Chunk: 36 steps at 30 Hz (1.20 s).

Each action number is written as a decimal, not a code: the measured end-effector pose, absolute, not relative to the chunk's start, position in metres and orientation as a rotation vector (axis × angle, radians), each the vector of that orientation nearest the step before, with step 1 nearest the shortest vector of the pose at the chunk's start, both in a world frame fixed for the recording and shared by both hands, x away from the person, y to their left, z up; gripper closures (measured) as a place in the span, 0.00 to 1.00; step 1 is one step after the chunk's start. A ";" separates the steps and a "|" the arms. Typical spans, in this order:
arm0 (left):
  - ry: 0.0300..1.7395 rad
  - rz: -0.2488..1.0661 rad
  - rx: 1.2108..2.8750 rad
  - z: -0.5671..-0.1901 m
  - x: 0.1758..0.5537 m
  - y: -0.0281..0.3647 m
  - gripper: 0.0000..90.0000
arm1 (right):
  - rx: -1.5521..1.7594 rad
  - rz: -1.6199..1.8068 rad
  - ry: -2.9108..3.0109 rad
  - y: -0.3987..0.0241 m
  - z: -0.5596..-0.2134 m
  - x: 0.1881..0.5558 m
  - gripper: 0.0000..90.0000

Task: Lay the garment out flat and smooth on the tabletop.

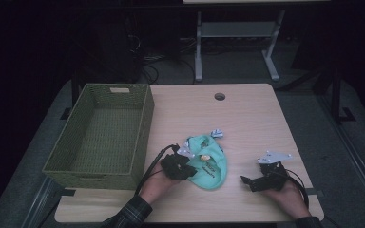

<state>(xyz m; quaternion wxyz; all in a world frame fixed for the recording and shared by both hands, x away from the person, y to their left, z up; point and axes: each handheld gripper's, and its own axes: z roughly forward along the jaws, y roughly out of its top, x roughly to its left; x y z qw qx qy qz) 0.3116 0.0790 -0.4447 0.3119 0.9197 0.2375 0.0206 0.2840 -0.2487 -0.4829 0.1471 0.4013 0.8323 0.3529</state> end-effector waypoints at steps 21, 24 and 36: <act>0.619 0.068 2.455 -0.454 0.312 0.075 0.95 | 1.110 1.118 2.426 -0.240 -0.453 0.315 0.58; 0.605 0.069 2.472 -0.453 0.313 0.075 0.95 | 1.103 1.150 2.433 -0.235 -0.452 0.327 0.61; 0.613 0.080 2.476 -0.453 0.313 0.074 0.98 | 1.060 1.224 2.466 -0.200 -0.451 0.362 0.67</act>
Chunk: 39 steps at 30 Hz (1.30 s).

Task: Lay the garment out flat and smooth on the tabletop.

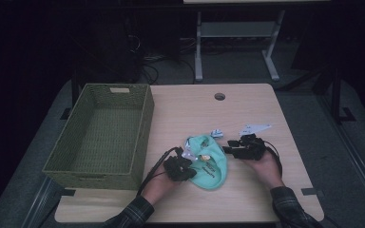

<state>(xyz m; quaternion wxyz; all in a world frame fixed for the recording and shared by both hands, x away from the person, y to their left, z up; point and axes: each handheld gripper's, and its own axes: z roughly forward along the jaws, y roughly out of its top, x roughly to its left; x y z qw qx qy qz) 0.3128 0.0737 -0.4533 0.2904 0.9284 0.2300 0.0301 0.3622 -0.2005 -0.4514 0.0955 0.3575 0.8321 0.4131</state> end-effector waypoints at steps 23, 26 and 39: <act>0.616 0.056 2.479 -0.453 0.315 0.074 1.00 | 0.982 1.110 2.531 -0.174 -0.472 0.373 0.98; 0.615 0.055 2.480 -0.453 0.316 0.074 1.00 | 0.983 1.103 2.539 -0.175 -0.471 0.373 0.99; 0.618 0.045 2.479 -0.453 0.316 0.074 1.00 | 1.039 1.108 2.443 -0.203 -0.452 0.373 0.99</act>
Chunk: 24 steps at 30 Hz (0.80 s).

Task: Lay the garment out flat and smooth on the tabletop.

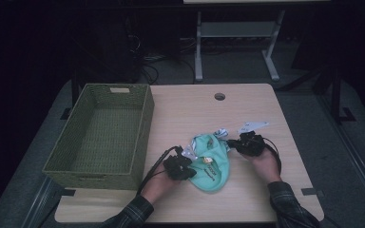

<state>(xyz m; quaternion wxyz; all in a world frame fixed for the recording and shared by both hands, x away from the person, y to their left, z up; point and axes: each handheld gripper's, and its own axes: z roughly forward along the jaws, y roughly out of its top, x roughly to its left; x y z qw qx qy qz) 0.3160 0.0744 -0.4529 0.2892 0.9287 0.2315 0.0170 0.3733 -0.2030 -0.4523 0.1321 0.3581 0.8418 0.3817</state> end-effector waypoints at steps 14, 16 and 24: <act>0.616 0.046 2.479 -0.453 0.316 0.075 1.00 | 1.172 1.063 2.318 -0.252 -0.448 0.377 1.00; 0.616 0.047 2.479 -0.453 0.316 0.075 1.00 | 1.199 1.035 2.307 -0.259 -0.449 0.377 1.00; 0.614 0.058 2.484 -0.453 0.315 0.074 1.00 | 1.245 0.987 2.302 -0.274 -0.453 0.376 0.99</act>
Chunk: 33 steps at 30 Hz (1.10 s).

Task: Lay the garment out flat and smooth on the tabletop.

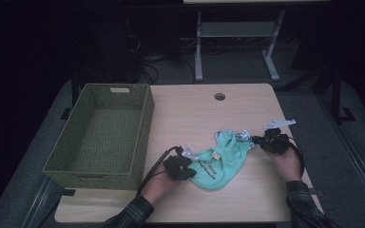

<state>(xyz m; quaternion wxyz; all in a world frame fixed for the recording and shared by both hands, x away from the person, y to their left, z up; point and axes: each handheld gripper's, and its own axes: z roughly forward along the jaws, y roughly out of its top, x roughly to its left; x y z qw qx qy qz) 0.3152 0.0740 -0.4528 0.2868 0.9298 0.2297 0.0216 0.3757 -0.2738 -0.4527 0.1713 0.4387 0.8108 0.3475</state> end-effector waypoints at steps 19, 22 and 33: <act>0.620 0.061 2.489 -0.452 0.315 0.073 0.99 | 1.131 1.154 2.347 -0.260 -0.410 0.378 0.82; 0.620 0.058 2.488 -0.452 0.316 0.074 0.99 | 1.102 1.167 2.369 -0.249 -0.407 0.384 0.83; 0.622 0.057 2.478 -0.453 0.316 0.074 0.99 | 1.043 1.122 2.465 -0.214 -0.406 0.407 0.86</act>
